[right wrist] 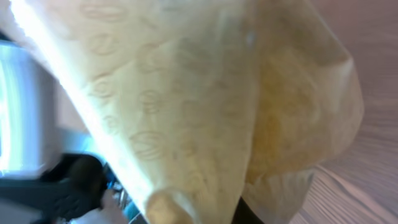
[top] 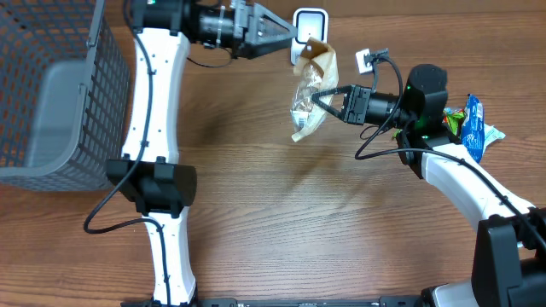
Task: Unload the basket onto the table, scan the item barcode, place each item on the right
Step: 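Grasp the Pantree bag with the right gripper and release the left gripper, then carry the Pantree bag up to the white scanner with the right gripper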
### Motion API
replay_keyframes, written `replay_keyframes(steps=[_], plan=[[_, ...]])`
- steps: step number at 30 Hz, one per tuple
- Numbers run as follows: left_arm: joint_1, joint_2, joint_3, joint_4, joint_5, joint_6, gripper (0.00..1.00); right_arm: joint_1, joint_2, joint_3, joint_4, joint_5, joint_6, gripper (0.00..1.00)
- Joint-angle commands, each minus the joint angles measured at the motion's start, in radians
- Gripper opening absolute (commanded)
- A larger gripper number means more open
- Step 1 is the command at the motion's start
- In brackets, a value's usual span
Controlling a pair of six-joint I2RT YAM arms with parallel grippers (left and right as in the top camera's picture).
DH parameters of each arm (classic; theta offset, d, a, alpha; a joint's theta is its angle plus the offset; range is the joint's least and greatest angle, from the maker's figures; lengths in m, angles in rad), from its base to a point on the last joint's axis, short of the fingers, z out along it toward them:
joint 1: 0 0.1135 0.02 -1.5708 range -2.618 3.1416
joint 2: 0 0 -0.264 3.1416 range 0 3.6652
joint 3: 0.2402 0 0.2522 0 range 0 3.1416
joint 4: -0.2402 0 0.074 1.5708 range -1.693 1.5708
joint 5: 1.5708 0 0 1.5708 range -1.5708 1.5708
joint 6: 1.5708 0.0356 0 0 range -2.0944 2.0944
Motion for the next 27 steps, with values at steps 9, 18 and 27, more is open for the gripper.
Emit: replay_keyframes(steps=[9,18,27], plan=[[0.040,-0.015,0.019,-0.005,-0.377,-0.058,0.52,0.099,0.002,0.006,-0.483,0.565,-0.386,0.04],[0.039,-0.015,0.019,-0.063,-0.612,-0.058,0.56,0.301,0.002,0.077,-0.792,0.971,-0.512,0.04],[0.042,-0.015,0.019,-0.090,-0.814,-0.057,0.76,0.426,0.002,0.268,-0.985,1.362,-0.569,0.04]])
